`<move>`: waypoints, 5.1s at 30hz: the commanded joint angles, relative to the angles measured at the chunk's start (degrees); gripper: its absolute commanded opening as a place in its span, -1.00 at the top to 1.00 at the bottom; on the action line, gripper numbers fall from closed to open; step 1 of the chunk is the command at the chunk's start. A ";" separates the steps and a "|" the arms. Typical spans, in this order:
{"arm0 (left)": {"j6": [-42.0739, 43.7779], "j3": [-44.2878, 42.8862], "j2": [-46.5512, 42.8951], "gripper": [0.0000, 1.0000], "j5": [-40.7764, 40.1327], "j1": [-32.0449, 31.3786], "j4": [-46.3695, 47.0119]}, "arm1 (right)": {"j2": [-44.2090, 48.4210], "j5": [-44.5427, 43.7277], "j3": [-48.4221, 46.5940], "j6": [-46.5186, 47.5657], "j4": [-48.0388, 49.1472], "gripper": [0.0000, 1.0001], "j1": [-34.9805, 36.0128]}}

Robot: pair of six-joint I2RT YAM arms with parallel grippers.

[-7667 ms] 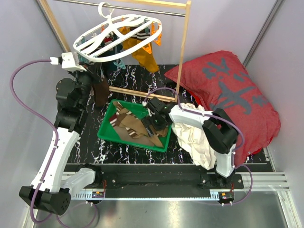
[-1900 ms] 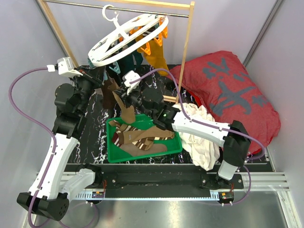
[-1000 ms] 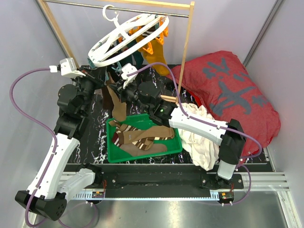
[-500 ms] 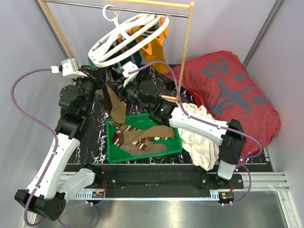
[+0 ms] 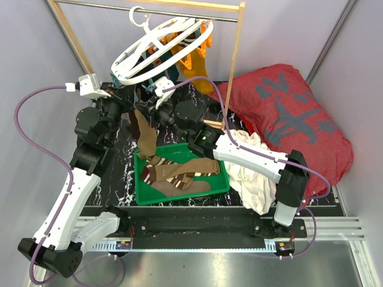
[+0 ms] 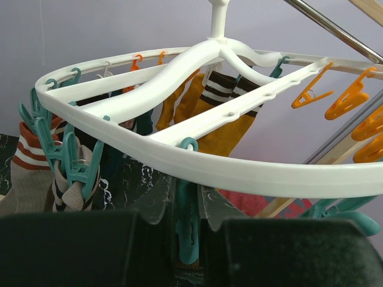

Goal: Clip the socks to the hanger
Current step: Clamp the sock onto the hanger, then rotate the hanger at the clothesline, then adjust the sock in the bin, then open the clamp at the hanger.

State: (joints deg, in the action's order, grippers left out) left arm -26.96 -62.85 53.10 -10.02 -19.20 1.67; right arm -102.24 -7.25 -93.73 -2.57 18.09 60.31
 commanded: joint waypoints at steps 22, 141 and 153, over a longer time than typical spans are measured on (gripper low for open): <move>3.32 -0.08 -3.18 -0.20 -0.26 -0.57 -8.79 | 2.30 -0.49 1.44 -0.07 6.08 0.20 -0.28; 1.12 -8.43 -1.51 -0.44 7.39 -3.30 -7.30 | -2.53 15.24 22.80 1.25 -19.59 0.63 -1.60; 2.08 -9.66 -0.89 -0.05 4.40 -3.56 -6.86 | -0.95 16.47 25.53 -0.16 -15.01 0.50 -1.95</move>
State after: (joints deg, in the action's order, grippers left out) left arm -25.71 -70.06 52.80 -3.73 -22.41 -9.08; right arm -106.13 8.27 -68.71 -1.74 -1.02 58.81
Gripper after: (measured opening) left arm 0.543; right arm 0.240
